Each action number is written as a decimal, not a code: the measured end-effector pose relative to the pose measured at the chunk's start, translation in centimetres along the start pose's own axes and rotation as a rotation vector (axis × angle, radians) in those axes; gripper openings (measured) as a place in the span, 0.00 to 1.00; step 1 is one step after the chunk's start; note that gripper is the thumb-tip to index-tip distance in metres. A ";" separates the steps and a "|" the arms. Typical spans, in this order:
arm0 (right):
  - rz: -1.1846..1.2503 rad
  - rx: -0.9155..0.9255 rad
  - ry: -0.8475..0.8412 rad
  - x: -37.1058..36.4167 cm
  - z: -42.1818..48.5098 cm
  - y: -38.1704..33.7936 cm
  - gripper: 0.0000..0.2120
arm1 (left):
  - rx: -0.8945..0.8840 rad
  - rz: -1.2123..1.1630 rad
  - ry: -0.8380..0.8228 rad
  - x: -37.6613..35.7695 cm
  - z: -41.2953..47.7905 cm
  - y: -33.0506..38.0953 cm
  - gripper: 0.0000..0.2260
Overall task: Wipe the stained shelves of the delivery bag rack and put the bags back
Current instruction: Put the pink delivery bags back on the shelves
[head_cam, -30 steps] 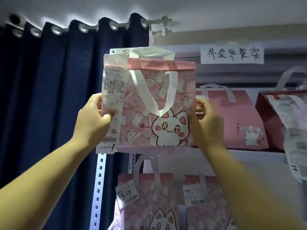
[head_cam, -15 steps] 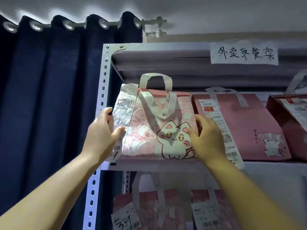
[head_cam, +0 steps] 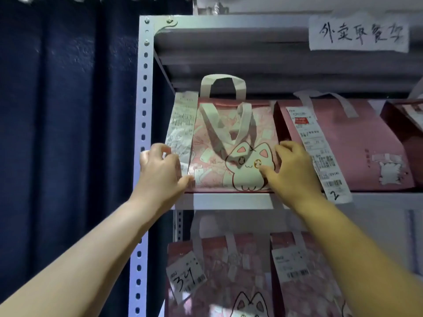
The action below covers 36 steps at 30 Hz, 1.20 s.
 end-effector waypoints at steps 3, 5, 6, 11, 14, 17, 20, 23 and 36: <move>0.030 0.012 0.060 0.7 -0.6 0.0 0.22 | -0.014 -0.019 0.014 0.3 -0.9 0.1 0.14; 0.056 0.033 0.121 1.4 -1.4 -0.2 0.22 | -0.037 -0.025 0.040 0.6 -1.8 0.4 0.18; 0.067 0.048 0.153 1.7 -1.8 -0.3 0.21 | -0.057 -0.032 0.059 0.9 -2.3 0.6 0.18; 0.196 0.075 0.190 3.0 -4.8 -1.4 0.13 | -0.153 -0.124 0.097 1.6 -5.3 2.8 0.14; 0.283 0.057 0.144 3.3 -7.2 -1.9 0.11 | -0.166 -0.186 0.060 1.5 -7.4 3.7 0.13; 0.331 0.024 0.079 3.1 -9.9 -2.1 0.09 | -0.153 -0.283 0.021 1.0 -9.8 4.0 0.11; 0.332 0.001 -0.010 2.5 -12.7 -2.2 0.08 | -0.114 -0.335 -0.042 0.0 -12.4 3.5 0.09; 0.319 -0.023 -0.106 1.8 -15.7 -1.8 0.08 | -0.023 -0.366 -0.119 -1.6 -15.0 2.2 0.07; 0.169 -0.260 -0.475 -0.8 -25.9 3.3 0.09 | 0.345 -0.533 -0.286 -7.3 -24.4 -0.3 0.07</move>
Point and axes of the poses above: each hand's wrist, its own z-axis towards the middle knuckle, its own x-axis out of the back of the hand, y = z × x, the point moved 2 cm from there along z, towards the middle knuckle, and after that the axes turned 6 degrees about -z, right-handed, at the moved point
